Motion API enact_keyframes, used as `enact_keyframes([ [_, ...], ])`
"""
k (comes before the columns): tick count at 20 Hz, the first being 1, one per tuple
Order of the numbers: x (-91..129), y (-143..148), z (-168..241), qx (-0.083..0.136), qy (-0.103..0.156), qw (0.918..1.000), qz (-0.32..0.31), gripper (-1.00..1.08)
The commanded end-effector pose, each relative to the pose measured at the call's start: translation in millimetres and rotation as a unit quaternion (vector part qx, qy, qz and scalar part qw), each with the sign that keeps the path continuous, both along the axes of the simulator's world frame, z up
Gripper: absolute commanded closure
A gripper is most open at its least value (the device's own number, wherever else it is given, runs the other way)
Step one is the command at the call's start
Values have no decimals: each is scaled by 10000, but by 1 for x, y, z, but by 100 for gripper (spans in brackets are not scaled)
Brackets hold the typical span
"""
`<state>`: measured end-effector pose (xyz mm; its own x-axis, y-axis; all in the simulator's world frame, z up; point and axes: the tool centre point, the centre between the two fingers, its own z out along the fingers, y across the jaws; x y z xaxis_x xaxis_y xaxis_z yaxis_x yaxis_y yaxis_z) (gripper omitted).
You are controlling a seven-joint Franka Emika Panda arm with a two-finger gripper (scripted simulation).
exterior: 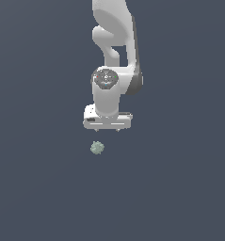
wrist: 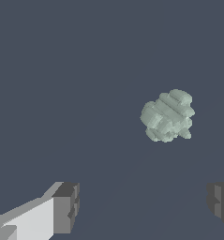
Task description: Pick up the object and move it to a goal position.
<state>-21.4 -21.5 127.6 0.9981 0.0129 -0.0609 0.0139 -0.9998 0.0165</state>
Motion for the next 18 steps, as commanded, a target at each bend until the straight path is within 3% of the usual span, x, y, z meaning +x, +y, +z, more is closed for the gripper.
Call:
enact_keyframes([
  [1,0,0,0,0,0,10000,0,-92],
  [12,-3,-6,9,-38,40,10000,74,-92],
  [18,6,-14,2,-18,-18,10000,-40,-92],
])
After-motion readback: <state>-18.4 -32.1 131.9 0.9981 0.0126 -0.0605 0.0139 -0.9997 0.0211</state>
